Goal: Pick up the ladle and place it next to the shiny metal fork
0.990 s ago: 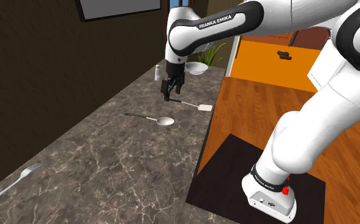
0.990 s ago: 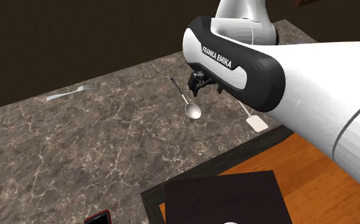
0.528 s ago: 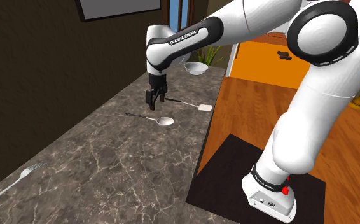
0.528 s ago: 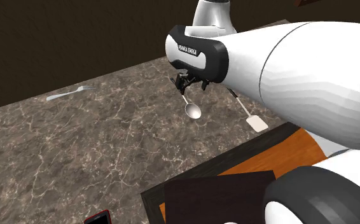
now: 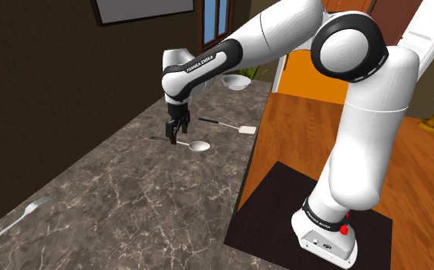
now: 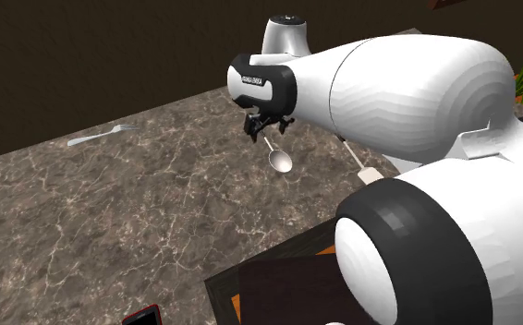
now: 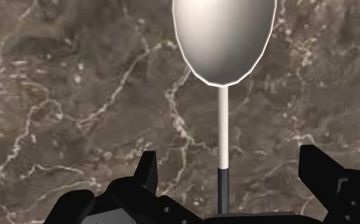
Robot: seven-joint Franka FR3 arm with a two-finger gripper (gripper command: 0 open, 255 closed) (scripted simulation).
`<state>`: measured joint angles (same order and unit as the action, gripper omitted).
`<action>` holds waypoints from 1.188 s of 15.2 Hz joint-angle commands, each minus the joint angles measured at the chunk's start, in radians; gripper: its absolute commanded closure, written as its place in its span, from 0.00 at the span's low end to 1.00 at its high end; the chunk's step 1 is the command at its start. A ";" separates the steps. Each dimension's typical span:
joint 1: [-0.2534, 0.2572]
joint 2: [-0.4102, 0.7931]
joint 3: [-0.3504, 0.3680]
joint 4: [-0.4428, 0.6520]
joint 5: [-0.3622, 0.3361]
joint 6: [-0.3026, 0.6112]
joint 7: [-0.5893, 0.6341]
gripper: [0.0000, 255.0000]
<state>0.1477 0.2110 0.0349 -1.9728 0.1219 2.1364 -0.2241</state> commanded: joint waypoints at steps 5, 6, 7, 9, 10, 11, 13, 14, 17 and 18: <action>0.004 0.030 0.003 -0.022 0.003 0.053 -0.001 0.00; 0.004 0.030 0.003 -0.022 0.003 0.053 -0.001 0.00; 0.004 0.030 0.003 -0.022 0.003 0.053 -0.001 0.00; 0.004 0.030 0.003 -0.022 0.003 0.053 -0.001 0.00; 0.004 0.030 0.003 -0.022 0.003 0.053 -0.001 0.00; 0.004 0.030 0.003 -0.022 0.003 0.053 -0.001 0.00; 0.004 0.030 0.003 -0.022 0.003 0.053 -0.001 1.00; 0.004 0.030 0.003 -0.022 0.003 0.053 -0.001 1.00; 0.004 0.030 0.003 -0.022 0.003 0.053 -0.001 1.00; 0.004 0.030 0.003 -0.022 0.003 0.053 -0.001 1.00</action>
<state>0.1517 0.2412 0.0380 -1.9948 0.1246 2.1892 -0.2249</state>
